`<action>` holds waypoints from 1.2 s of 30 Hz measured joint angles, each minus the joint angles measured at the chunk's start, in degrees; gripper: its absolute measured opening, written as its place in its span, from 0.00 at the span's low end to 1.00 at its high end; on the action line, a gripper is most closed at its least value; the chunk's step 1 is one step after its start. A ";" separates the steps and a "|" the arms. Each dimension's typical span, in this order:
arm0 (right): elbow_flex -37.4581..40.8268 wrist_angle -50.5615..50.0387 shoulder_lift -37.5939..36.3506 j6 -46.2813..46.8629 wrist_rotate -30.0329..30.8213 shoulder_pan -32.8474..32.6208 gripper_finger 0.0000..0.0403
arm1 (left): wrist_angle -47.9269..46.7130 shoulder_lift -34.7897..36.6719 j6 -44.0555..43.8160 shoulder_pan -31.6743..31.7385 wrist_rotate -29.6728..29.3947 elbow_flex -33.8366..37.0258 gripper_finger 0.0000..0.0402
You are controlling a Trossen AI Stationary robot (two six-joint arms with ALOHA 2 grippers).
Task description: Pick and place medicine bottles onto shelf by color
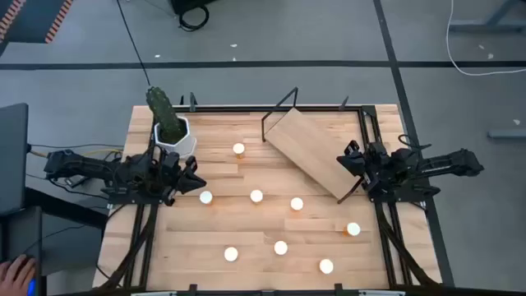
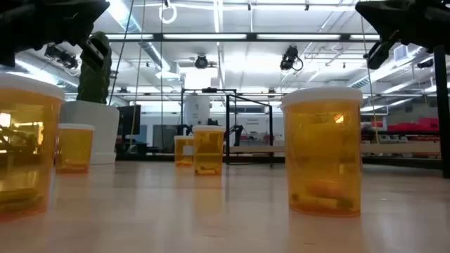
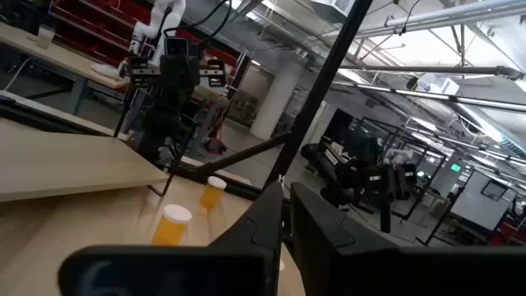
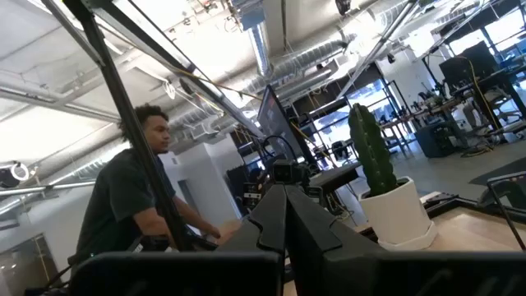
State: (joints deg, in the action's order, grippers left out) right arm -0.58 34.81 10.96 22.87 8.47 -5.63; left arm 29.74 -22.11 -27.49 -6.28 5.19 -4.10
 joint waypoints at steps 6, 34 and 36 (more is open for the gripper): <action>0.00 0.00 -0.02 0.00 0.02 0.00 0.02 | 0.00 0.00 0.00 0.02 0.00 0.00 0.07; 0.01 0.00 0.00 0.00 0.01 0.00 0.02 | 0.00 0.00 0.00 0.00 0.01 0.00 0.08; 0.02 0.02 0.00 0.00 0.02 0.00 0.02 | 0.00 0.00 0.00 0.00 0.00 0.00 0.07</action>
State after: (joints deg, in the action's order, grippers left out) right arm -0.56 34.83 10.96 22.87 8.49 -5.63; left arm 29.74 -22.10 -27.49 -6.28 5.19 -4.10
